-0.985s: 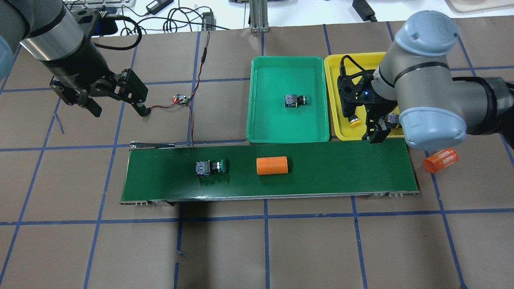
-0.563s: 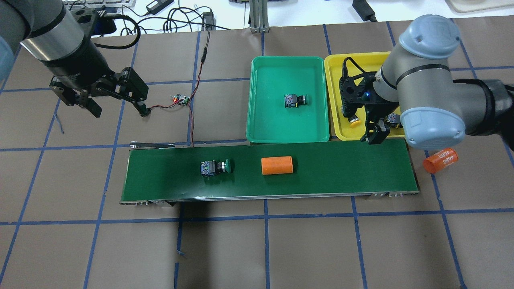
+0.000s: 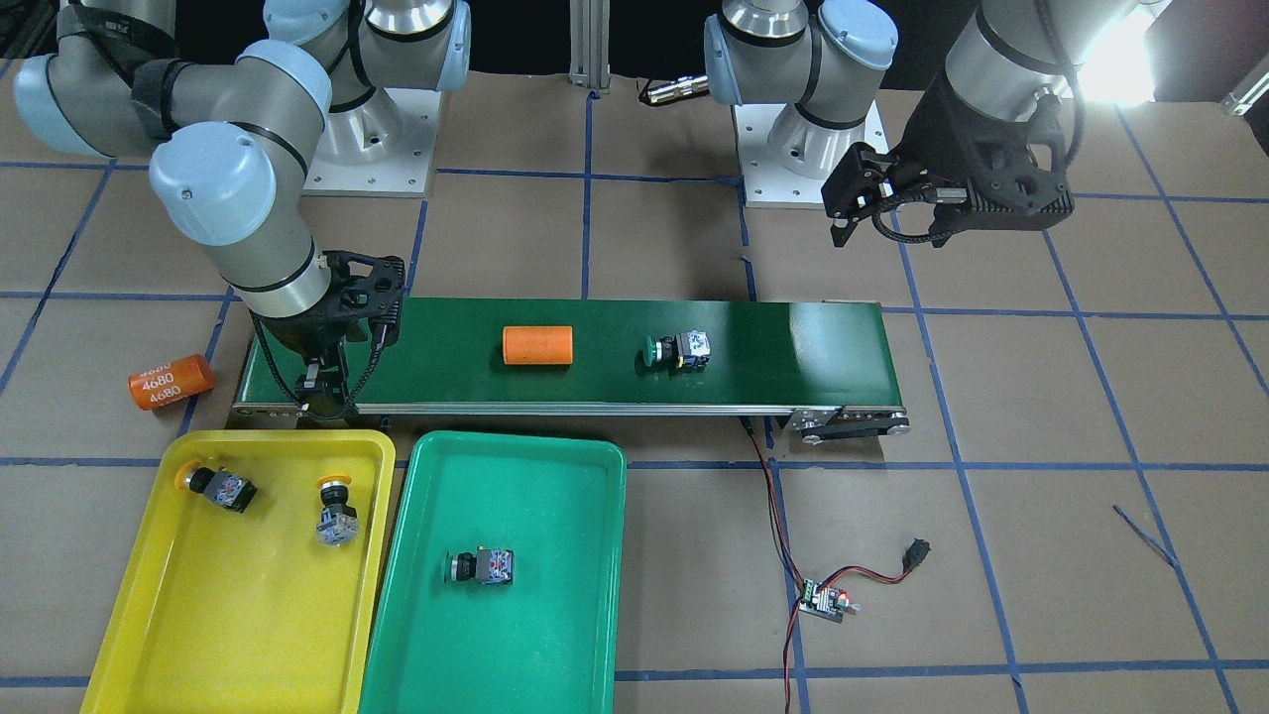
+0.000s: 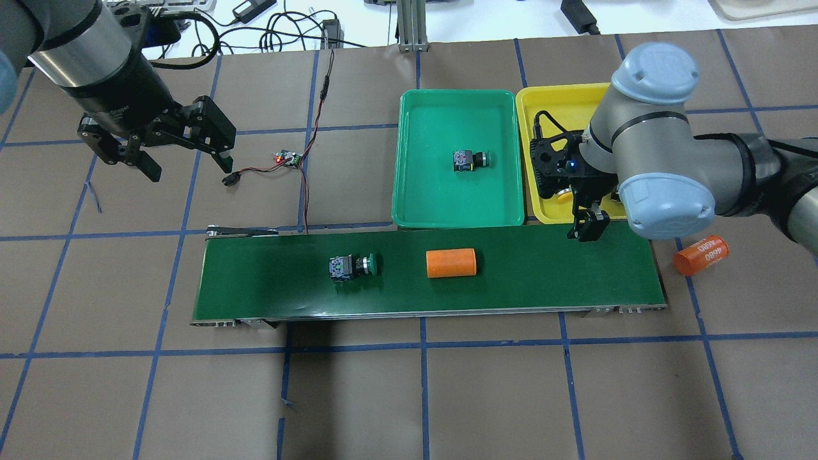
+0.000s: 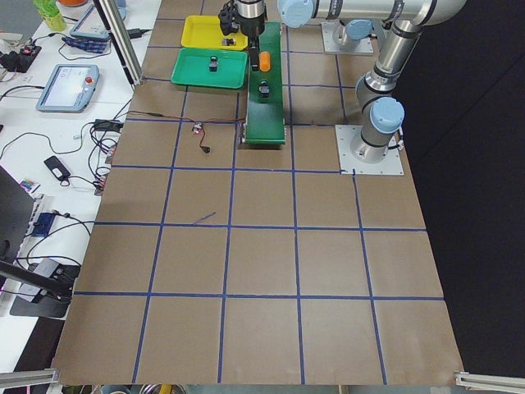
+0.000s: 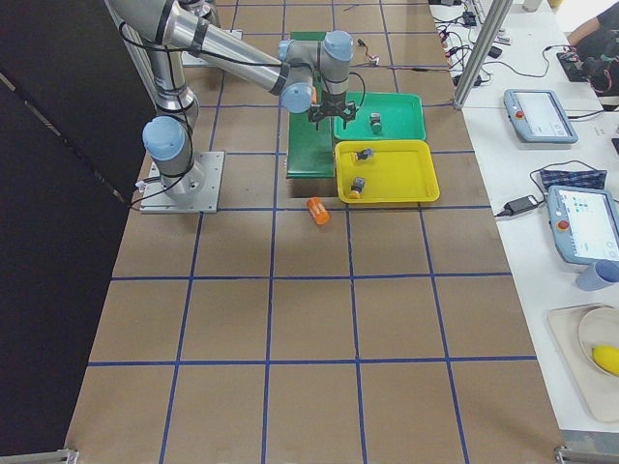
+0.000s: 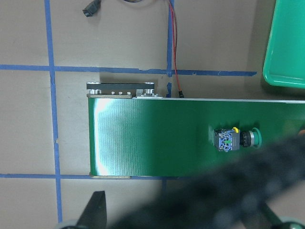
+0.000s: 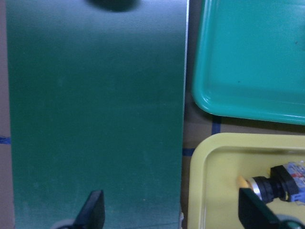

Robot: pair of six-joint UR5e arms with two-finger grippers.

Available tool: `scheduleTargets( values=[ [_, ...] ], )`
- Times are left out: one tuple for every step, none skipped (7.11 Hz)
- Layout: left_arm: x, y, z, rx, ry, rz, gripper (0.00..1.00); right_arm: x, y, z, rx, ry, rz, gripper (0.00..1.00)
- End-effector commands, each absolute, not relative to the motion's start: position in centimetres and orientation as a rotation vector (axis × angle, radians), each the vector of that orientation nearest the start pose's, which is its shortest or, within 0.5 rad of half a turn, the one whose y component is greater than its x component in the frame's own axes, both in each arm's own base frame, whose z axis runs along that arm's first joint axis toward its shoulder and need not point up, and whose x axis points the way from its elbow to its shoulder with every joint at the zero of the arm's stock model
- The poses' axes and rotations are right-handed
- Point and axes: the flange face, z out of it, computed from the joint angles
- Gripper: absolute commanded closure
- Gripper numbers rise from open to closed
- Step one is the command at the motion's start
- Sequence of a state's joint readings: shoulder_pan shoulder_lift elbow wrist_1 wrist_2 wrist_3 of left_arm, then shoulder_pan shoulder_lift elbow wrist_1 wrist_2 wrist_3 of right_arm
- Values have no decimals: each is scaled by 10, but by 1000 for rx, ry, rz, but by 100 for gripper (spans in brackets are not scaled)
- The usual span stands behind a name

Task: Sort buttons by color to trays
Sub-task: 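Move the right gripper back to the far end of the belt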

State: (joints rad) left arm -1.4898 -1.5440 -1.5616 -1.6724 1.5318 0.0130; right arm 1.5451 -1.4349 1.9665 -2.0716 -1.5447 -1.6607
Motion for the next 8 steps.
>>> scheduleTargets(
  values=[
    [-98, -483, 496, -123, 3173, 100, 0, 136, -473, 269, -2268, 2070, 52, 0],
    [-98, -483, 496, -123, 3173, 100, 0, 143, -463, 267, -2290, 2051, 73, 0],
    [-97, -484, 495, -126, 3173, 100, 0, 154, -446, 262, -2307, 2022, 94, 0],
    [-97, -484, 496, -126, 3173, 98, 0, 158, -435, 257, -2313, 2008, 111, 0],
    [-94, -486, 497, -128, 3176, 87, 0, 156, -430, 256, -2306, 2005, 120, 0],
    [-94, -486, 497, -131, 3174, 87, 0, 154, -427, 261, -2301, 2013, 112, 0],
    [-95, -486, 497, -128, 3176, 87, 0, 154, -422, 262, -2260, 2073, 90, 0],
    [-95, -486, 497, -129, 3180, 87, 0, 153, -421, 267, -2221, 2141, 48, 0]
  ],
)
